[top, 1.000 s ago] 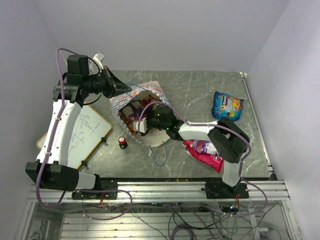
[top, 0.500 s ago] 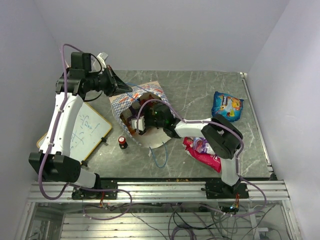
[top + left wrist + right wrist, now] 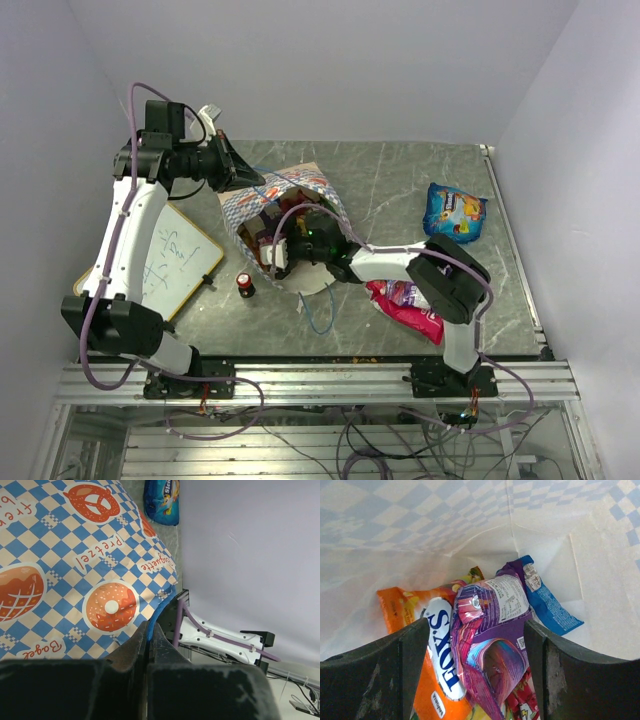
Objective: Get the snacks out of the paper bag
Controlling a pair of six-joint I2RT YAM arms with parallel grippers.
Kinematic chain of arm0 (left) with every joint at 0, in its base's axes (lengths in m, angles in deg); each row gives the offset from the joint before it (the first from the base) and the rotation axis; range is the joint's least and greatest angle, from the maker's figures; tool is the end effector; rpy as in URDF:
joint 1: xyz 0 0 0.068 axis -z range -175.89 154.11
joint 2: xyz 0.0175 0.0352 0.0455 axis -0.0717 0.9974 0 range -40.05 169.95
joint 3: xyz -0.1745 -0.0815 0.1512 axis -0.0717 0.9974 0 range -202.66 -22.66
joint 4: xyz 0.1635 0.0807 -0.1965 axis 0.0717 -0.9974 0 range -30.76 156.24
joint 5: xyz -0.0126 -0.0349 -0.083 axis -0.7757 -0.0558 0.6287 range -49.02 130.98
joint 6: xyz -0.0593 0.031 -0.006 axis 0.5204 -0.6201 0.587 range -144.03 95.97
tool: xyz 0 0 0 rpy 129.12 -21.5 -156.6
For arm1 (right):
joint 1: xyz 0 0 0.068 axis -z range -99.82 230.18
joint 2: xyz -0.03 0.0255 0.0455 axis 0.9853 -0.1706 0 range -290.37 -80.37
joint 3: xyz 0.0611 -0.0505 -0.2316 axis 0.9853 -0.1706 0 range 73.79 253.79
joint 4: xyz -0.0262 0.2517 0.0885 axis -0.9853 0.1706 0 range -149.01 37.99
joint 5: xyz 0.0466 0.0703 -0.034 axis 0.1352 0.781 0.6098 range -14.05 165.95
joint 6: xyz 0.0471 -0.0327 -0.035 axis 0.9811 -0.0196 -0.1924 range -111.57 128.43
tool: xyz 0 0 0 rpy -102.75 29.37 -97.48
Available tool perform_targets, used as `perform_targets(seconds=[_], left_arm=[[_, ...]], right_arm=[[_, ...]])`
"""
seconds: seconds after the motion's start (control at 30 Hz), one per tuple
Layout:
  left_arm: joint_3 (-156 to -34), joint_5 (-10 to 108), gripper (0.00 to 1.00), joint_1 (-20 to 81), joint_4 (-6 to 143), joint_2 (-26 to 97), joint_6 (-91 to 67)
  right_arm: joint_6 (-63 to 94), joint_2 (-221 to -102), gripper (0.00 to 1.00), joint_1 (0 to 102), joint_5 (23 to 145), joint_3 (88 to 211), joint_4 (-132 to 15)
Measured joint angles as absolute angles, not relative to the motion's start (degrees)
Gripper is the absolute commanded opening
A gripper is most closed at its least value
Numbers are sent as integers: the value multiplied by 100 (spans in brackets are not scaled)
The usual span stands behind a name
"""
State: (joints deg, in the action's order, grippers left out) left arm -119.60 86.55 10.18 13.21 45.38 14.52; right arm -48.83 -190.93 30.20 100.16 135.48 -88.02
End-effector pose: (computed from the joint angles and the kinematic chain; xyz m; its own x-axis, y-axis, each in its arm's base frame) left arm 0.3139 -0.0719 0.3828 -0.8929 -0.3439 -0.2906 0.0629 0.5440 -0.8368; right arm 0.2592 0.3427 0.1413 0.6780 -0.3856 -0.6258 -0.6956 -0.0613 -0.7158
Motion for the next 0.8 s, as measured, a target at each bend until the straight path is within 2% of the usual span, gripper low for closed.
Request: perform_targets(seconds=[0.27, 0.47, 0.63, 0.73, 0.8], left_arm=[[-12153, 8698, 7, 1018, 1054, 4590, 1268], [-12258, 8735, 7, 1018, 875, 4675, 1093], [-12426, 8742, 7, 1018, 713, 4872, 995], [-12540, 8742, 7, 1018, 645, 4951, 945], [-12588, 8742, 7, 1018, 604, 4964, 919]], right_arm=[[-4870, -19974, 74, 2933, 9332, 14064, -9386], [-4918, -20243, 71, 2950, 8624, 14438, -9714], [-4968, -20381, 70, 3025, 8558, 14702, -9757], [-5014, -20527, 65, 3025, 8600, 14781, -9751], [-5045, -20597, 56, 3018, 8648, 14785, -9711]])
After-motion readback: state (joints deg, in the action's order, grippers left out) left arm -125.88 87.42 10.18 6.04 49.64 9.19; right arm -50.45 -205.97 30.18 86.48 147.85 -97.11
